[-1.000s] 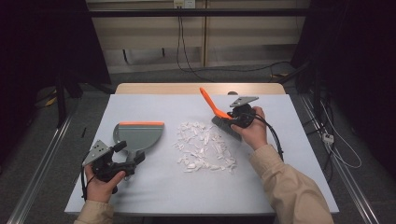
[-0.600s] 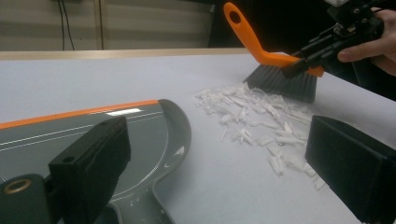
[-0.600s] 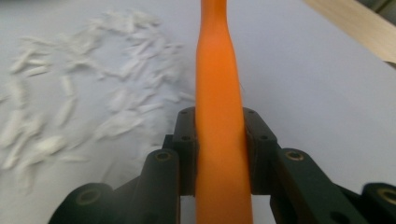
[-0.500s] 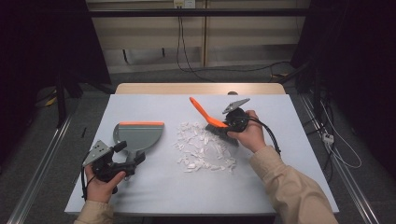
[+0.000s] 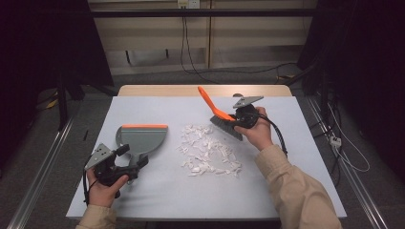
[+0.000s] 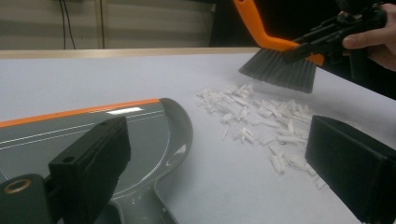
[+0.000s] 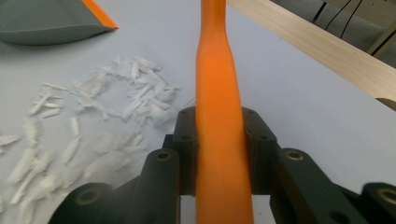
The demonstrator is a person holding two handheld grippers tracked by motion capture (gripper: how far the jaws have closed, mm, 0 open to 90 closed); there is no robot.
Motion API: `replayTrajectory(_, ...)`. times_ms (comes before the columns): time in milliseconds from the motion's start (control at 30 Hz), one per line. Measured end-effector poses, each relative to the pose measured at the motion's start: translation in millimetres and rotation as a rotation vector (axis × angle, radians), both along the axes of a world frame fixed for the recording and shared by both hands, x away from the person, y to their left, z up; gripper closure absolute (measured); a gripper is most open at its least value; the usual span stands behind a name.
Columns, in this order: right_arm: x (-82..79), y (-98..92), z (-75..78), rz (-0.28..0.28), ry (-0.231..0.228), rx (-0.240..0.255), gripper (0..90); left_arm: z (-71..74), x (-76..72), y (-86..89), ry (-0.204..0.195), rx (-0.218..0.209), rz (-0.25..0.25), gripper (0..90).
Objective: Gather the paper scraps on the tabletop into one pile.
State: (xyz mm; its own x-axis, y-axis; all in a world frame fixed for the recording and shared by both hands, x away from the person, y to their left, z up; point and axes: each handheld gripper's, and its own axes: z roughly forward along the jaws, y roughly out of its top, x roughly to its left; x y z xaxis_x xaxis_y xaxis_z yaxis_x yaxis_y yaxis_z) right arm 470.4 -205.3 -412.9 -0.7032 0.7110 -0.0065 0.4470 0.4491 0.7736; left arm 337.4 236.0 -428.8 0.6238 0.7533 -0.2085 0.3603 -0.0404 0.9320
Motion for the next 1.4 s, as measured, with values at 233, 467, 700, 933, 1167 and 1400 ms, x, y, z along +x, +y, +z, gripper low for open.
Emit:
replayTrajectory(233, 20.9, 17.9, -16.0, 0.000, -0.039, -0.046, 71.2, -1.4, 2.1, -0.6, 0.005, 0.005, -0.003, 6.6)
replayTrajectory(467, 17.7, 37.4, -13.8, 0.120, -0.014, -0.082, 71.1, -2.3, 2.8, -0.2, 0.008, 0.010, -0.003, 6.6)
replayTrajectory(700, -9.0, 30.4, 9.2, 0.247, 0.003, -0.060, 71.1, -2.4, 1.2, -1.2, 0.011, 0.013, -0.001, 6.6)
replayTrajectory(933, -1.2, 15.3, 16.2, 0.148, -0.051, 0.018, 71.1, -2.5, 1.0, -1.1, 0.011, 0.012, 0.003, 6.6)
replayTrajectory(1167, 16.6, 22.4, -8.6, 0.091, -0.038, 0.008, 71.1, -4.0, 2.6, -1.2, 0.016, 0.009, -0.003, 6.6)
replayTrajectory(1400, 23.7, 25.7, -17.2, 0.066, -0.050, -0.036, 71.1, -4.8, 3.2, -1.4, 0.019, 0.019, -0.005, 6.6)
